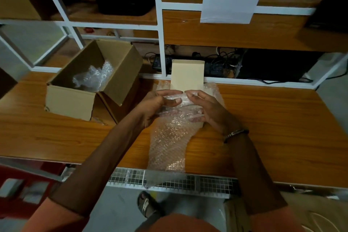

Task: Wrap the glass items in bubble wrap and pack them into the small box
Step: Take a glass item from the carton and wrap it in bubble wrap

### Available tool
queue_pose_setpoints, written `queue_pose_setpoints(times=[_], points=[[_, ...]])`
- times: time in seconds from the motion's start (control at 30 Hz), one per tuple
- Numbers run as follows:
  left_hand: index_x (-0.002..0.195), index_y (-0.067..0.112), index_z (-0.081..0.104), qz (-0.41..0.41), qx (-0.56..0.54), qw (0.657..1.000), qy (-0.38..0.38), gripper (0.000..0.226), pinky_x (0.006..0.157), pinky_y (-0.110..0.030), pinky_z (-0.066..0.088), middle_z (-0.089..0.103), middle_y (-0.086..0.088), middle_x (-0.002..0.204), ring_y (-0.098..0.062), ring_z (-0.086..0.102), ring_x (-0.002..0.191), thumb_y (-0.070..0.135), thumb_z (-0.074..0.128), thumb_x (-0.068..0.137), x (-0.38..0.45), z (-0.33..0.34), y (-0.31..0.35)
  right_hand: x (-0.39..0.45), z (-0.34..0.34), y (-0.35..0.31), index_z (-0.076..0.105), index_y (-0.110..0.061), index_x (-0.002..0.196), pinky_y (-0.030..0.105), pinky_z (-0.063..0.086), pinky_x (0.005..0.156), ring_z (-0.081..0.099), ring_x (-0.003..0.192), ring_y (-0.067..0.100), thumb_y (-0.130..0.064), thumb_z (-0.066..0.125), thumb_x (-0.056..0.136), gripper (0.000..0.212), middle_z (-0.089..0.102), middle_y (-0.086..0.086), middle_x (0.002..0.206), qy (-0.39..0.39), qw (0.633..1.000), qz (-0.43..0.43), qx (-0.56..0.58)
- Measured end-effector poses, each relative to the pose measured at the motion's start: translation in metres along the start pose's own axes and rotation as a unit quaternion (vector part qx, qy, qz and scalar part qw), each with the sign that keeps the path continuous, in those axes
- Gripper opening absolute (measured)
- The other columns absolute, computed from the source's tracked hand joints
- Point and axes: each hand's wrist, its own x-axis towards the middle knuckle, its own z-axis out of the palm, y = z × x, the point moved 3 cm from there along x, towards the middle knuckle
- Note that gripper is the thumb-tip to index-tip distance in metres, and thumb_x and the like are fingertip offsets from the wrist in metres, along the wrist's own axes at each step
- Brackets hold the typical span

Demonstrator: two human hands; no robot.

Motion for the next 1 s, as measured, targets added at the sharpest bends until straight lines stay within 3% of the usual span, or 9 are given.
queue_pose_setpoints(times=[0.07, 0.2, 0.3, 0.43, 0.6, 0.73, 0.83, 0.9, 1.0], points=[[0.126, 0.007, 0.076, 0.009, 0.005, 1.0, -0.002, 0.044, 0.095, -0.041, 0.063, 0.079, -0.014, 0.12, -0.035, 0.074, 0.116, 0.004, 0.081, 0.082, 0.0, -0.001, -0.004, 0.0, 0.0, 0.008, 0.072, -0.035, 0.126, 0.053, 0.057, 0.106, 0.071, 0.123, 0.02, -0.046, 0.073, 0.098, 0.03, 0.077, -0.005, 0.128, 0.023, 1.0, -0.016, 0.012], [0.131, 0.006, 0.073, 0.011, 0.04, 0.998, -0.042, 0.054, 0.104, -0.046, 0.059, 0.077, -0.014, 0.126, -0.036, 0.072, 0.12, 0.013, 0.085, 0.078, 0.0, -0.01, -0.014, -0.005, 0.0, 0.017, 0.071, -0.028, 0.129, 0.062, 0.053, 0.107, 0.07, 0.124, 0.026, -0.049, 0.077, 0.094, 0.042, 0.075, 0.006, 0.129, 0.057, 0.996, -0.069, -0.028], [0.137, 0.003, 0.067, -0.004, -0.012, 0.997, -0.076, 0.047, 0.095, -0.038, 0.063, 0.076, -0.016, 0.128, -0.032, 0.074, 0.116, 0.016, 0.076, 0.093, -0.003, -0.012, -0.021, -0.007, -0.002, 0.018, 0.073, -0.027, 0.127, 0.064, 0.056, 0.102, 0.069, 0.124, 0.031, -0.041, 0.08, 0.091, 0.04, 0.075, 0.009, 0.127, 0.094, 0.989, -0.114, -0.025], [0.143, 0.01, 0.062, -0.036, -0.04, 0.995, -0.079, 0.05, 0.101, -0.041, 0.06, 0.075, -0.015, 0.132, -0.033, 0.073, 0.121, 0.041, 0.064, 0.104, -0.008, -0.004, -0.023, -0.008, -0.004, 0.016, 0.075, -0.03, 0.125, 0.063, 0.056, 0.101, 0.062, 0.133, 0.033, -0.04, 0.084, 0.081, 0.045, 0.074, 0.003, 0.133, 0.134, 0.982, -0.132, -0.028], [0.131, 0.026, 0.068, -0.071, 0.003, 0.996, -0.058, 0.047, 0.086, -0.04, 0.067, 0.079, -0.009, 0.123, -0.034, 0.077, 0.113, 0.06, 0.064, 0.099, -0.008, 0.002, -0.032, -0.011, 0.0, 0.023, 0.076, -0.026, 0.123, 0.053, 0.055, 0.105, 0.063, 0.131, 0.014, -0.017, 0.086, 0.082, 0.043, 0.074, -0.007, 0.131, 0.112, 0.981, -0.15, -0.044], [0.129, 0.011, 0.074, -0.045, 0.027, 0.996, -0.068, 0.047, 0.099, -0.045, 0.06, 0.079, -0.015, 0.122, -0.035, 0.076, 0.113, 0.048, 0.07, 0.099, -0.006, 0.002, -0.041, -0.015, 0.002, 0.024, 0.068, -0.026, 0.139, 0.056, 0.047, 0.116, 0.054, 0.142, 0.01, -0.009, 0.082, 0.088, 0.055, 0.066, -0.013, 0.144, 0.05, 0.988, -0.136, -0.052], [0.126, 0.005, 0.075, 0.016, 0.021, 0.998, -0.058, 0.038, 0.096, -0.046, 0.061, 0.078, -0.017, 0.122, -0.034, 0.076, 0.109, 0.03, 0.075, 0.097, -0.005, -0.004, -0.045, -0.016, -0.003, 0.024, 0.056, -0.027, 0.151, 0.036, 0.056, 0.108, 0.061, 0.136, 0.009, 0.0, 0.078, 0.09, 0.071, 0.065, -0.012, 0.145, 0.008, 0.995, -0.094, -0.028], [0.129, 0.01, 0.076, 0.039, 0.01, 0.998, -0.051, 0.043, 0.1, -0.05, 0.06, 0.077, -0.012, 0.126, -0.034, 0.075, 0.115, 0.022, 0.082, 0.088, -0.005, -0.007, -0.044, -0.017, -0.006, 0.024, 0.054, -0.031, 0.151, 0.043, 0.057, 0.106, 0.064, 0.134, 0.02, -0.011, 0.078, 0.094, 0.065, 0.065, -0.001, 0.147, -0.023, 0.998, -0.055, 0.008], [0.127, 0.018, 0.078, 0.053, 0.017, 0.998, -0.016, 0.057, 0.101, -0.051, 0.061, 0.079, -0.004, 0.126, -0.029, 0.076, 0.115, 0.018, 0.091, 0.071, -0.004, -0.008, -0.039, -0.016, -0.005, 0.024, 0.062, -0.043, 0.137, 0.057, 0.052, 0.11, 0.066, 0.132, 0.024, -0.055, 0.082, 0.088, 0.055, 0.069, 0.002, 0.142, 0.016, 1.0, 0.014, 0.021]])
